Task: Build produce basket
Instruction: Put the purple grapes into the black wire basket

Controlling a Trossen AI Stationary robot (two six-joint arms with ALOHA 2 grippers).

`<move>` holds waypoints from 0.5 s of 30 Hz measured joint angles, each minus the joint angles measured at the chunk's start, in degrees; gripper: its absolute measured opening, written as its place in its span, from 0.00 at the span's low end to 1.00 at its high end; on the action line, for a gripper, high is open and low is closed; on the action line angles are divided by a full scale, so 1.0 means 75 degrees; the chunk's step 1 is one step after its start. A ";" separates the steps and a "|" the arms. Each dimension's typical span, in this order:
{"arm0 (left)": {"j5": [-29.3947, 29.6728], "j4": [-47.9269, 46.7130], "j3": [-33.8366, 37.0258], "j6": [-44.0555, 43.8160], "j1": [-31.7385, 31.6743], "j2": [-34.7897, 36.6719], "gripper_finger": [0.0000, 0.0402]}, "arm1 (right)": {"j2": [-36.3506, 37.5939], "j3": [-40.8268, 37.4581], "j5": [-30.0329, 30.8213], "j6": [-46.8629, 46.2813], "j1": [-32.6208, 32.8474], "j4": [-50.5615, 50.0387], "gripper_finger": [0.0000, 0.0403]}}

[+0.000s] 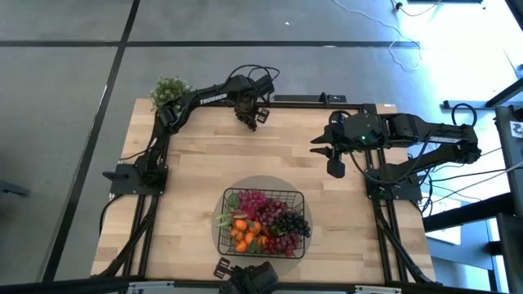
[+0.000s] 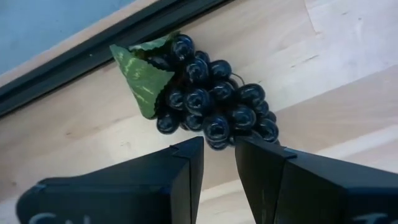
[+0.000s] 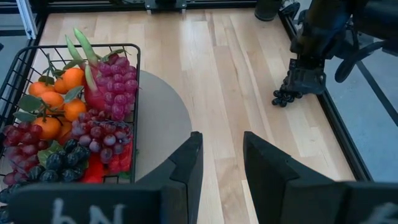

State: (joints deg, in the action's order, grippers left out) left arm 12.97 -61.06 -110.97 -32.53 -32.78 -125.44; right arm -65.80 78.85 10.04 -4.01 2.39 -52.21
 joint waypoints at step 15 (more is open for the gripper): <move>-0.0171 0.0121 0.0002 0.0160 0.0067 -0.0521 0.20 | 0.0000 0.0000 0.0003 -0.0021 0.0000 0.0003 0.25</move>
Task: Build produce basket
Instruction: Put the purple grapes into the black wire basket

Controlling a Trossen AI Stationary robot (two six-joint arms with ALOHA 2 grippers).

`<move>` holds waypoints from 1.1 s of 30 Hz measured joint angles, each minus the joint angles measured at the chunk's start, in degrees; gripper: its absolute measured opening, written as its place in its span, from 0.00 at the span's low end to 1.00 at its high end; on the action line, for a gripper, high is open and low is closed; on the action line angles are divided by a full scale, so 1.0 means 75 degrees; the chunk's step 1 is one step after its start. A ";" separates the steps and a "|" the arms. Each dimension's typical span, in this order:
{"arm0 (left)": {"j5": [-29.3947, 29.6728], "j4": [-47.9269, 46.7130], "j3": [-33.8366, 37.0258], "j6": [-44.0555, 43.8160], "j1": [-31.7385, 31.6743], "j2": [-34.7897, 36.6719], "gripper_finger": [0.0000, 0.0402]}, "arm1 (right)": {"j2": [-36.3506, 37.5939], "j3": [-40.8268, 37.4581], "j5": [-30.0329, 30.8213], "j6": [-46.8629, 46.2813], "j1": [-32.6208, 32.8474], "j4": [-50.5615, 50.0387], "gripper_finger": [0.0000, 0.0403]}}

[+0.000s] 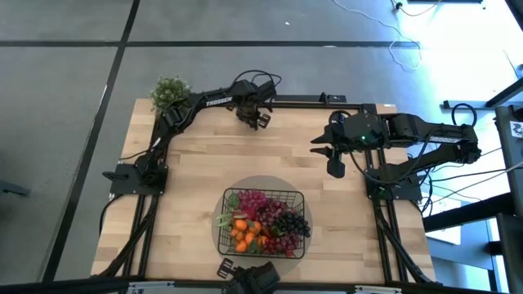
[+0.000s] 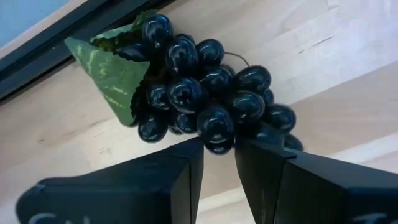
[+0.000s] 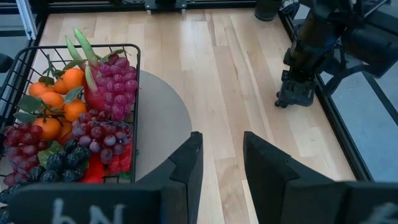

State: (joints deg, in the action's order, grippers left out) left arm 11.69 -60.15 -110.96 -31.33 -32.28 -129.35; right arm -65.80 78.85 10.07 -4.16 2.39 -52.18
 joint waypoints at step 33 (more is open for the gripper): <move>0.0101 0.0427 -0.0002 0.0533 -0.0028 -0.0092 0.05 | -0.0003 0.0001 -0.0013 0.0013 -0.0002 0.0003 0.25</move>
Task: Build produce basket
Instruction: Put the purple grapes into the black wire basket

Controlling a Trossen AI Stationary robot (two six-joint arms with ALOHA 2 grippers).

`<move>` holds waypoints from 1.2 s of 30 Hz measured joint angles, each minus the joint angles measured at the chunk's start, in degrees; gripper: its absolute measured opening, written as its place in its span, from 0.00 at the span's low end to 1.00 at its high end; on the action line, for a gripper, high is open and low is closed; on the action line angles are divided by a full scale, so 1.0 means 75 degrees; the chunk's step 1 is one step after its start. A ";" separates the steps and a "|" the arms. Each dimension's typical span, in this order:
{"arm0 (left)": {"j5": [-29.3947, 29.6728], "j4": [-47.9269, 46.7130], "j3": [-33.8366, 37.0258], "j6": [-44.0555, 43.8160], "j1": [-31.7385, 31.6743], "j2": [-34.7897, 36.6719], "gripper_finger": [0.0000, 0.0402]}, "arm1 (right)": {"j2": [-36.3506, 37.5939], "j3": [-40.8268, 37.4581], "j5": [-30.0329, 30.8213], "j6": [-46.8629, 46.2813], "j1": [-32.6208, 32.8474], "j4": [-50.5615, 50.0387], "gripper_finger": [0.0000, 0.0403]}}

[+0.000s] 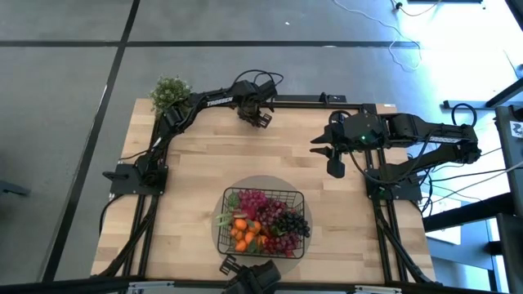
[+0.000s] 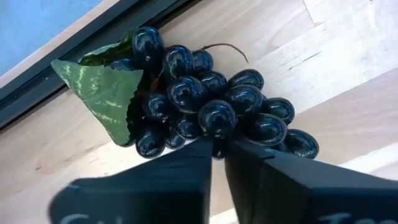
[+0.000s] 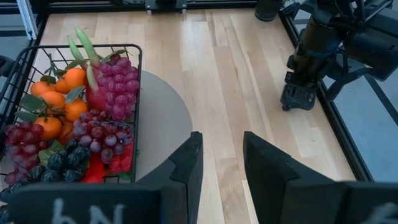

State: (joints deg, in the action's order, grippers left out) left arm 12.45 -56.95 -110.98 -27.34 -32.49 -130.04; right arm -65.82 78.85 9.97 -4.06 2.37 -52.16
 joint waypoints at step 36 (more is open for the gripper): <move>0.0484 -0.2040 -0.2046 0.1710 0.1145 0.0102 0.00 | 0.0000 0.0002 -0.0005 -0.0016 0.0003 -0.0527 0.25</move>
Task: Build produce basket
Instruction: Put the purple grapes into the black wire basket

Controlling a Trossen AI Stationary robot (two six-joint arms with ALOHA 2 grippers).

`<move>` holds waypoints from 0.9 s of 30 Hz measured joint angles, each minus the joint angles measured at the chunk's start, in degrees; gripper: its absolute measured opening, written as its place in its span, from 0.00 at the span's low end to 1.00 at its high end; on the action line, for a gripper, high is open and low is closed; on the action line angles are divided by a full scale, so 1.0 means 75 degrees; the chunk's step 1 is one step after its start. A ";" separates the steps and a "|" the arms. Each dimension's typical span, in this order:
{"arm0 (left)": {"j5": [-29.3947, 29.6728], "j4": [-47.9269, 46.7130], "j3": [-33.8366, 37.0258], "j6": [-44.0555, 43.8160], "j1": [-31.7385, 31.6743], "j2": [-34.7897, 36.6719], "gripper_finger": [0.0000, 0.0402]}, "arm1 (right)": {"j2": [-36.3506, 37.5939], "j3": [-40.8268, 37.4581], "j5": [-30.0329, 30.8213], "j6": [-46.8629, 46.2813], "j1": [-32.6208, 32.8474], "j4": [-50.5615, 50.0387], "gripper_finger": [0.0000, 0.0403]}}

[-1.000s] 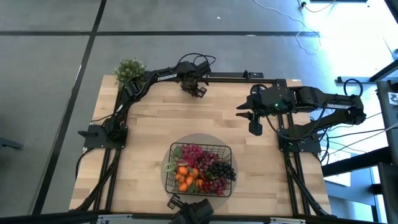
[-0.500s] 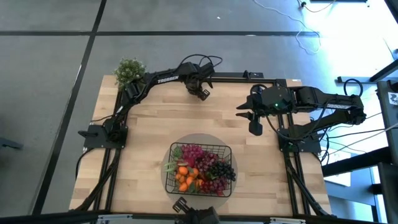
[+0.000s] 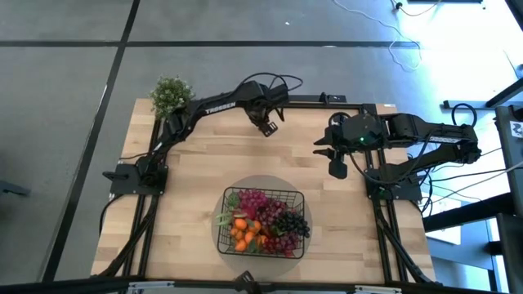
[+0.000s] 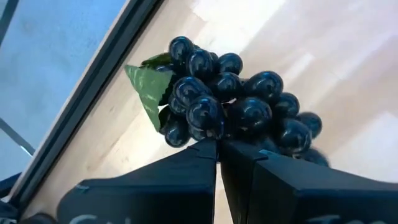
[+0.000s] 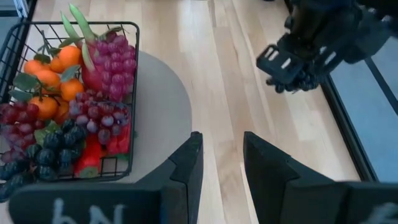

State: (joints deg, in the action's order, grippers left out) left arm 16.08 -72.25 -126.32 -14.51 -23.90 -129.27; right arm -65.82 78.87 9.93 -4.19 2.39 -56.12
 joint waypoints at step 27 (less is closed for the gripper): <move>0.0317 -0.2089 -0.1020 -0.0176 0.2201 0.1113 0.00 | 0.0709 0.0003 0.0004 -0.1298 0.0003 -0.1123 0.25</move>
State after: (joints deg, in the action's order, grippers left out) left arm 18.45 -87.91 -133.97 -15.83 -7.39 -120.92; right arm -60.50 78.89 9.96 -13.92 2.42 -64.54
